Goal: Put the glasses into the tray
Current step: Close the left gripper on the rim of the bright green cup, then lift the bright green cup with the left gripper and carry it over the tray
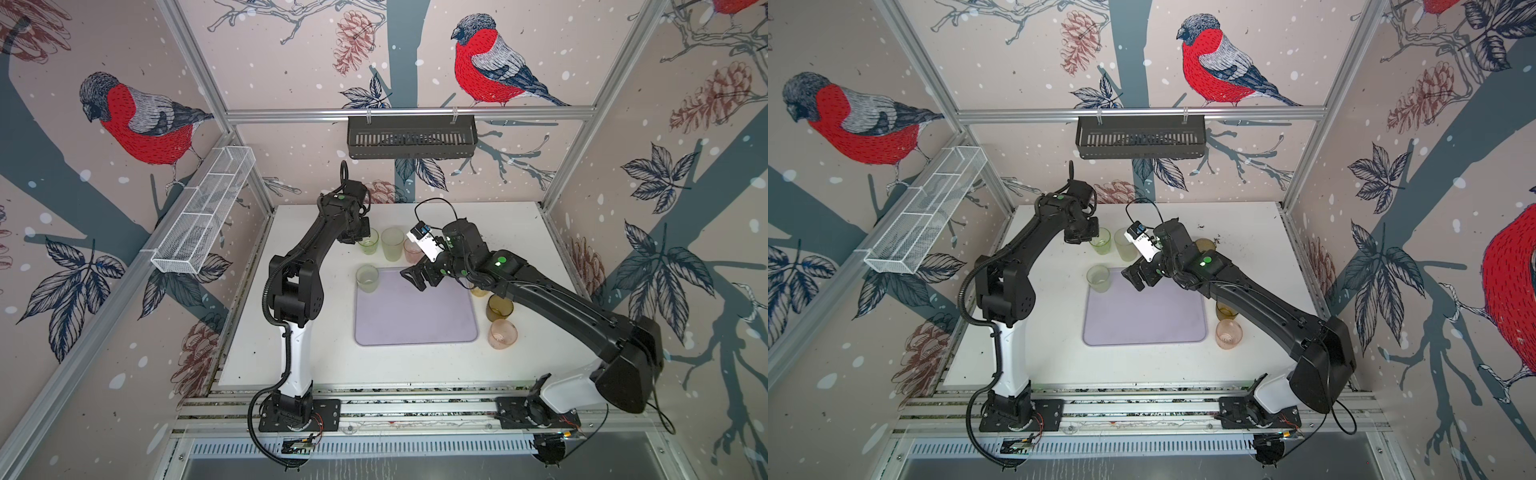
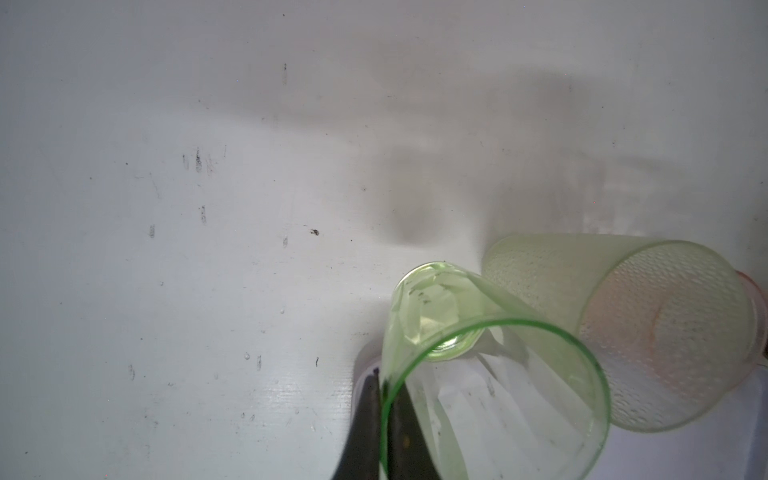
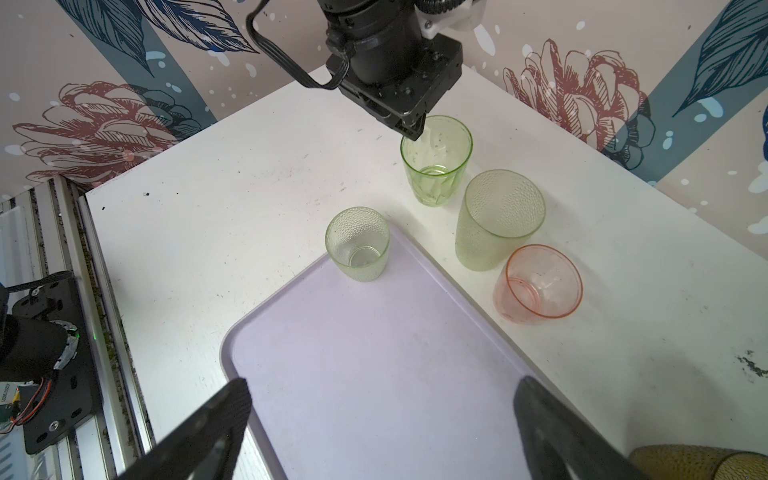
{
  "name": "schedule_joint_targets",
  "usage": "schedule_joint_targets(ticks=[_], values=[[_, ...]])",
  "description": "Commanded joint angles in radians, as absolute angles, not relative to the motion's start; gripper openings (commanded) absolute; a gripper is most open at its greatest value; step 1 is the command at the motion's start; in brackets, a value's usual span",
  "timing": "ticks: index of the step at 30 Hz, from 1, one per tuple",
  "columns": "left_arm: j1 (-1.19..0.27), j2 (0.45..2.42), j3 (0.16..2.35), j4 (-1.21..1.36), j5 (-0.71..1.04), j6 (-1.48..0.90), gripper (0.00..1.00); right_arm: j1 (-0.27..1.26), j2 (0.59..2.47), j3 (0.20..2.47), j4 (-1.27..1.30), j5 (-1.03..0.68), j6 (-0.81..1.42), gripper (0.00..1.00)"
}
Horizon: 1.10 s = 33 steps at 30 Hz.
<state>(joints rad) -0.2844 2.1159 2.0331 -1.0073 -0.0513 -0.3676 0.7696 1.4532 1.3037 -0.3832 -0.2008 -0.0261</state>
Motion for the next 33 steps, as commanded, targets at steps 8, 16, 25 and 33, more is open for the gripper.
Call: schedule_joint_targets(ticks=[8, 16, 25, 33], values=[[-0.289, 2.042, 2.065, -1.086, -0.081, -0.368, 0.04, 0.768, 1.439, 1.301, -0.347, -0.212, -0.007, 1.0], [-0.299, 1.98, 2.071, -1.116, -0.065, -0.373, 0.04, 0.768, 1.419, 1.292, -0.335, -0.21, 0.0, 1.0], [-0.329, 1.911, 2.072, -1.162, -0.063, -0.383, 0.04, 0.767, 1.377, 1.265, -0.31, -0.18, 0.003, 1.0], [-0.366, 1.858, 2.061, -1.212, -0.072, -0.388, 0.04, 0.754, 1.343, 1.243, -0.301, -0.166, 0.012, 1.0]])
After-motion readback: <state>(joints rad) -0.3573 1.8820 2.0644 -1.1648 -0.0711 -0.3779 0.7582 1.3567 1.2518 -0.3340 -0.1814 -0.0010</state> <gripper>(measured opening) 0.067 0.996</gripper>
